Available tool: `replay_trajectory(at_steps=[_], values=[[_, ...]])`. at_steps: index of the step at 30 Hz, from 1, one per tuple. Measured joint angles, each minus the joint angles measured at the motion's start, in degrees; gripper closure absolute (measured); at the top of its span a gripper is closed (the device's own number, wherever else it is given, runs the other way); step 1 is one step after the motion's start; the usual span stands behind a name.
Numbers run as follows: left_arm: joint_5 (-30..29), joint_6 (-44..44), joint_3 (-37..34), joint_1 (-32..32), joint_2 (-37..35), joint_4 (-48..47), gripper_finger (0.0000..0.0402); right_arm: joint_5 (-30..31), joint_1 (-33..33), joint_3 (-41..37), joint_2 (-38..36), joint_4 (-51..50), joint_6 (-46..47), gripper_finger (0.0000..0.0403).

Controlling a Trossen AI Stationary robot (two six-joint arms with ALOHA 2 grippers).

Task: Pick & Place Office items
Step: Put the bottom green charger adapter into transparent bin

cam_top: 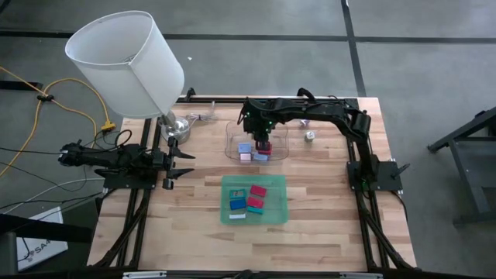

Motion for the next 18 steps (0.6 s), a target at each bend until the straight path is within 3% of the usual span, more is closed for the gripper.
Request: replay_trajectory(at_steps=[18], values=[[0.0,0.0,-0.01,0.0,0.0,0.0,0.0215,-0.89,0.02,-0.01,-0.02,-0.04,0.48,0.0277]])
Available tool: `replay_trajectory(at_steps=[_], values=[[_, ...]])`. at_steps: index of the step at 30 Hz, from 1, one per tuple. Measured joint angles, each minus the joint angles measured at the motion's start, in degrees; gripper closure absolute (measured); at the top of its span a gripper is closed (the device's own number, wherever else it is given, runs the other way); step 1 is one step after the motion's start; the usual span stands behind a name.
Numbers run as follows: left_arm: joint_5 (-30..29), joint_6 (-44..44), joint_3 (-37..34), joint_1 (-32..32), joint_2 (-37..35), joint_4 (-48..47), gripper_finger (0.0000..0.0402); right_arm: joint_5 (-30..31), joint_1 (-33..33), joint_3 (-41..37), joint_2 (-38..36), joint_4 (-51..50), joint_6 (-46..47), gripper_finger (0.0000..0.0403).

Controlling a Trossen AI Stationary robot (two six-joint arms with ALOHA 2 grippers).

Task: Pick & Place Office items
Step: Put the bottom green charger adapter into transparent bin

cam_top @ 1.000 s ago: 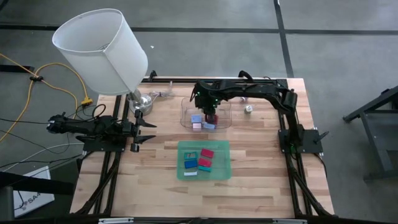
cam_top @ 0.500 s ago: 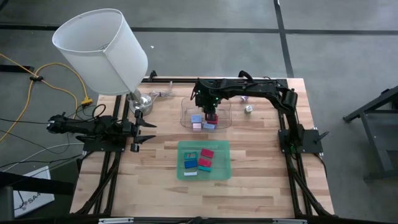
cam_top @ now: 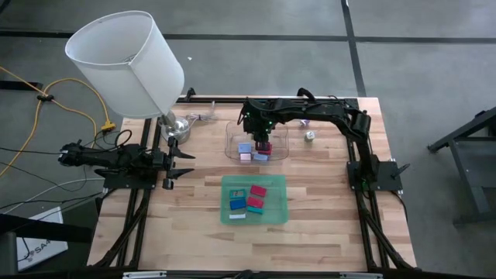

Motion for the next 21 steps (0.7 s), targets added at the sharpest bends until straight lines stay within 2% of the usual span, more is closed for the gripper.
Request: replay_trajectory(at_steps=[21], values=[[-0.01,0.0,0.02,0.0,0.0,0.01,0.0215,0.04,-0.87,-0.04,2.73,-0.38,0.51,0.0277]])
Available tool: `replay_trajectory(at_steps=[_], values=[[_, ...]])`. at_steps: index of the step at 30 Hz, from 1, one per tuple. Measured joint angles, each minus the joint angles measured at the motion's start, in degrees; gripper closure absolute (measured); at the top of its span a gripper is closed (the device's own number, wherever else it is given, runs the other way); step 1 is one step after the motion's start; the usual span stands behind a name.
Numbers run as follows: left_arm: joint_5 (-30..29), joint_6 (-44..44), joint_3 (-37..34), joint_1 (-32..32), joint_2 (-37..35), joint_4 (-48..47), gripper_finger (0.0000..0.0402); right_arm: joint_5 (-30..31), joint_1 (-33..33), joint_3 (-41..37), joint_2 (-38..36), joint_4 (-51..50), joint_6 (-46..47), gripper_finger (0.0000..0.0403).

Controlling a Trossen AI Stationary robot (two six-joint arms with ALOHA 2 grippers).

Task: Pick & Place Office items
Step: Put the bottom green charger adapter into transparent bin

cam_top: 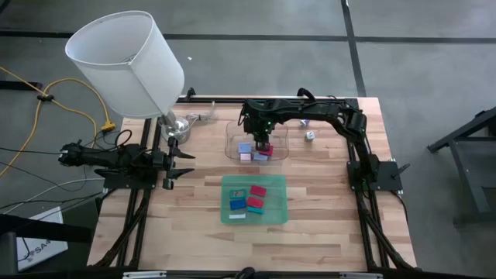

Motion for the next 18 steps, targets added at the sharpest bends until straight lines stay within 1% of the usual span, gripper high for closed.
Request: replay_trajectory(at_steps=[18], values=[[-0.02,0.0,0.0,-0.02,0.01,0.0,0.0215,-0.04,0.0,-0.01,0.0,-0.07,-0.76,0.0277]])
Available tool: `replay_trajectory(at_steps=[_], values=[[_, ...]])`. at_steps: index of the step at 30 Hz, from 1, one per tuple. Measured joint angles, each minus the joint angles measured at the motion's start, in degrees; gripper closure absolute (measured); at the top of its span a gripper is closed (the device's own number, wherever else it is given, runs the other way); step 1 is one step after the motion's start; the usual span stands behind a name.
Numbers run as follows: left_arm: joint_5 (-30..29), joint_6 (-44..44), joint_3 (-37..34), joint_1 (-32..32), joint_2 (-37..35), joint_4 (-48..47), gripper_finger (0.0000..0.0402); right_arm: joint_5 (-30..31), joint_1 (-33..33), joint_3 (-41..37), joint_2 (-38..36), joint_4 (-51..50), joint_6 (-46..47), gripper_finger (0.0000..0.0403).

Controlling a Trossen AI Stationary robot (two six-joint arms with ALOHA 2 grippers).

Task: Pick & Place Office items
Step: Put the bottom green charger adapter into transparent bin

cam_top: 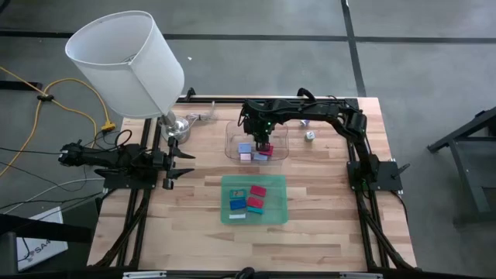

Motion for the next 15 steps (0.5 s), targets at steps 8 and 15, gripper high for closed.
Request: replay_trajectory(at_steps=[8,15], values=[[0.02,0.0,-0.02,0.02,0.0,0.01,0.0215,0.0,0.02,0.0,0.0,-0.48,0.0,0.0277],[0.01,0.0,-0.01,0.02,0.0,0.02,0.0215,0.0,0.02,0.0,0.0,-0.68,0.0,0.0277]])
